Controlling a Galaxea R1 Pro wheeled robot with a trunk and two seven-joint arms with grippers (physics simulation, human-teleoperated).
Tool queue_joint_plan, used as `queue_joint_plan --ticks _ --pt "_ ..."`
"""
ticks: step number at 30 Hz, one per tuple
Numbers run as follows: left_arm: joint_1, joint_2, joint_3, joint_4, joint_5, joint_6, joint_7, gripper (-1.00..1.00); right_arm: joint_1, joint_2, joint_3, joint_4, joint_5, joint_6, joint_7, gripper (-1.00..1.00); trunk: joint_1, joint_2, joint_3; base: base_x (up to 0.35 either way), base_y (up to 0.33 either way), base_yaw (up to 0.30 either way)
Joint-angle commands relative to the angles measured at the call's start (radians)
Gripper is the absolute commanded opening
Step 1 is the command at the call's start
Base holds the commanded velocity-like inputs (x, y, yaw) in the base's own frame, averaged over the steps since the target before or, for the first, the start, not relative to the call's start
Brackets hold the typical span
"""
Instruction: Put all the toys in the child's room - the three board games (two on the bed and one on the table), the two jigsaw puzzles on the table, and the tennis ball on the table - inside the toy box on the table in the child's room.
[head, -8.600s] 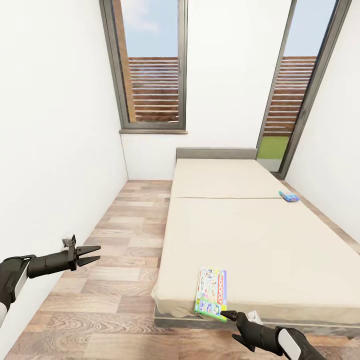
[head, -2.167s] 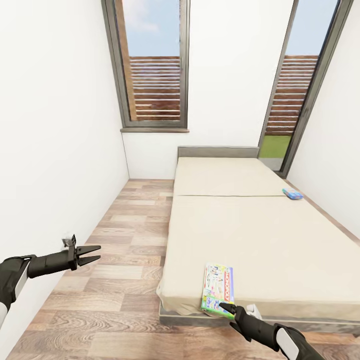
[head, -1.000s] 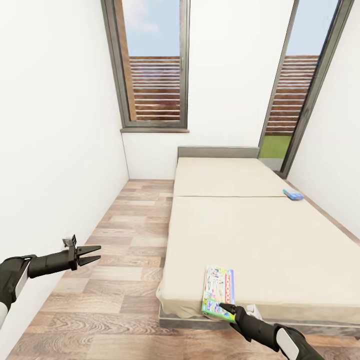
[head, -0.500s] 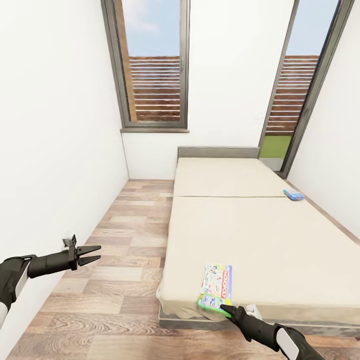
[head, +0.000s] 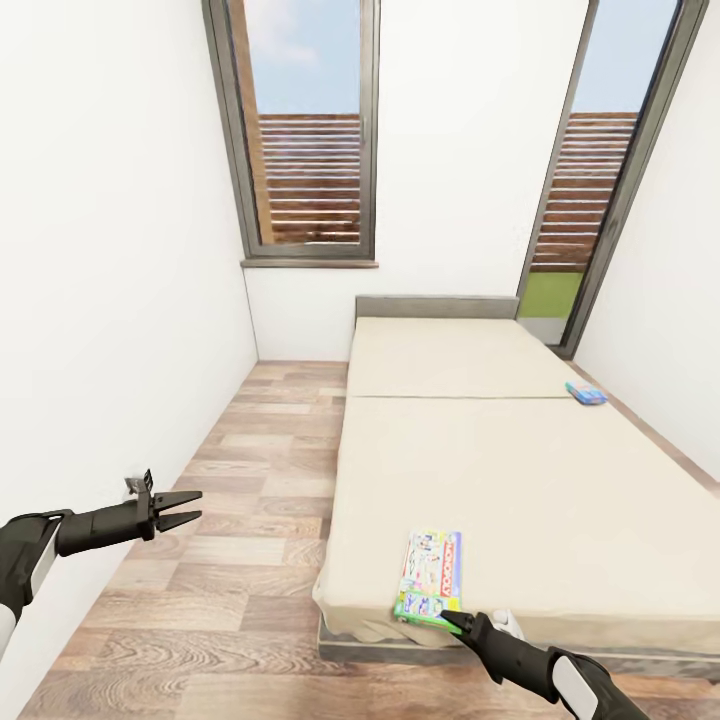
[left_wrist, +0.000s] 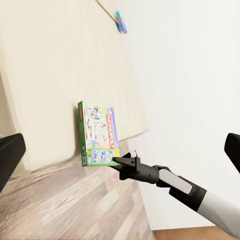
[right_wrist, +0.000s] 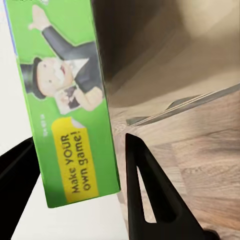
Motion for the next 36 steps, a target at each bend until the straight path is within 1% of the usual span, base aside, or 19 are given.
queue_joint_plan --ticks 1,4,5,15,21,24,28,29,34,36 --pt "0.000 0.000 0.001 0.000 -0.004 0.011 -0.006 1.00 -0.001 0.000 -0.004 0.000 0.000 0.006 0.002 -1.00 -0.004 0.007 0.002 0.000 0.000 0.000" --pt "0.000 0.000 0.001 0.000 -0.004 0.011 -0.006 1.00 0.000 0.000 -0.004 0.000 0.000 0.006 0.020 -1.00 -0.016 0.028 0.012 0.000 0.000 0.000" --pt "0.000 0.000 0.001 0.000 -0.006 0.011 -0.006 1.00 0.000 -0.001 -0.006 -0.012 -0.001 0.004 0.086 -1.00 -0.019 0.035 0.015 0.000 0.000 0.000" --pt "0.000 0.000 0.001 0.000 -0.006 0.011 -0.006 1.00 0.001 -0.001 -0.006 -0.054 -0.004 0.006 0.088 -1.00 -0.058 0.105 0.046 0.000 0.000 0.000" --pt "0.000 0.000 0.001 0.000 -0.006 0.011 -0.006 1.00 0.001 -0.002 -0.006 -0.057 -0.005 0.007 0.086 -1.00 -0.081 0.147 0.065 0.000 0.000 0.000" --pt "0.000 0.000 0.001 0.000 -0.006 0.011 -0.006 1.00 0.001 -0.002 -0.006 -0.058 -0.007 0.007 0.103 -1.00 -0.092 0.168 0.074 0.000 0.000 0.000" --pt "0.000 0.000 0.001 0.000 -0.006 0.011 -0.006 1.00 0.001 -0.002 -0.006 -0.058 -0.007 0.007 0.149 -1.00 -0.108 0.196 0.087 0.000 0.000 0.000" --pt "0.000 0.000 0.001 0.000 -0.006 0.011 -0.006 1.00 0.001 -0.002 -0.005 -0.058 -0.005 0.007 0.174 -1.00 -0.111 0.203 0.090 0.000 0.000 0.000" --pt "0.000 0.000 0.001 0.000 -0.006 0.011 -0.006 1.00 0.000 -0.001 -0.005 -0.061 -0.003 0.006 0.190 -1.00 -0.131 0.238 0.106 0.000 0.000 0.000" --pt "0.000 0.000 0.001 0.000 -0.006 0.011 -0.006 1.00 -0.001 -0.001 -0.005 -0.083 -0.003 0.010 0.193 -1.00 -0.138 0.252 0.112 0.000 0.000 0.000"
